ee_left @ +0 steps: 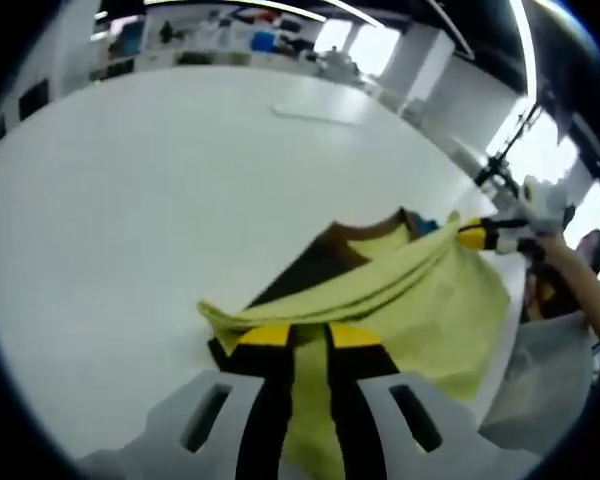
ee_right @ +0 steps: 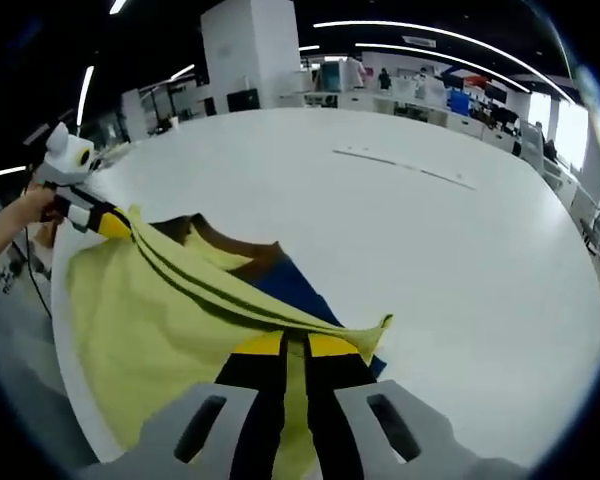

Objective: Fold the garment on the visible template until the final outline fits inside the template.

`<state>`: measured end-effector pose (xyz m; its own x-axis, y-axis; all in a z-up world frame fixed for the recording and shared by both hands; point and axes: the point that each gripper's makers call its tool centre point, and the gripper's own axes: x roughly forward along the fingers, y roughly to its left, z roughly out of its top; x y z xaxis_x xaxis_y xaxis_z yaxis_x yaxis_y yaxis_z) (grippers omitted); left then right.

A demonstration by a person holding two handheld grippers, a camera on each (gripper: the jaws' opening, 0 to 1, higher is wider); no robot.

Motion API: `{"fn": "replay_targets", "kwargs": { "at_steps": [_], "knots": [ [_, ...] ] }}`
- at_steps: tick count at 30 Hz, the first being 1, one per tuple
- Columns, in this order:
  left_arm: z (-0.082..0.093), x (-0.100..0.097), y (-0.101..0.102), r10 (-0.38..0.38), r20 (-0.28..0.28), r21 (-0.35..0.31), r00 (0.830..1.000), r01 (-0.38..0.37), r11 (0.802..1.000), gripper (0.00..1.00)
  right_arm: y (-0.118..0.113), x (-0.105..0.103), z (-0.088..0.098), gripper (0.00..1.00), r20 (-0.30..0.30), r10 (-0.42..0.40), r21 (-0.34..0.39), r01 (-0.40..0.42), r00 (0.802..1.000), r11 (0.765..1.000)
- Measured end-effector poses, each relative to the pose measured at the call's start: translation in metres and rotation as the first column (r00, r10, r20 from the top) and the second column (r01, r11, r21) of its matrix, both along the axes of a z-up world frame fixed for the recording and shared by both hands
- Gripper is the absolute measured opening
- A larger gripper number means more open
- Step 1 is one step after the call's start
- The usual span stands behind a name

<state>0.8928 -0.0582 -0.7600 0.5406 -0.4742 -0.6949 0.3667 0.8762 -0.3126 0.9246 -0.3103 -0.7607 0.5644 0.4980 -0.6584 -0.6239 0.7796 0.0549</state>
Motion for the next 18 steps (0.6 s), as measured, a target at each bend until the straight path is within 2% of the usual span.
{"fn": "replay_targets", "kwargs": {
  "at_steps": [5, 18],
  "knots": [
    [0.004, 0.008, 0.000, 0.015, 0.032, -0.015, 0.999, -0.015, 1.000, 0.09, -0.001, 0.006, -0.001, 0.07, 0.001, -0.007, 0.000, 0.007, 1.000, 1.000],
    [-0.001, 0.022, 0.012, 0.053, 0.034, -0.006, 0.998, -0.053, 0.999, 0.08, -0.006, 0.015, -0.006, 0.07, -0.012, -0.012, -0.014, 0.012, 1.000, 1.000]
  ]
}}
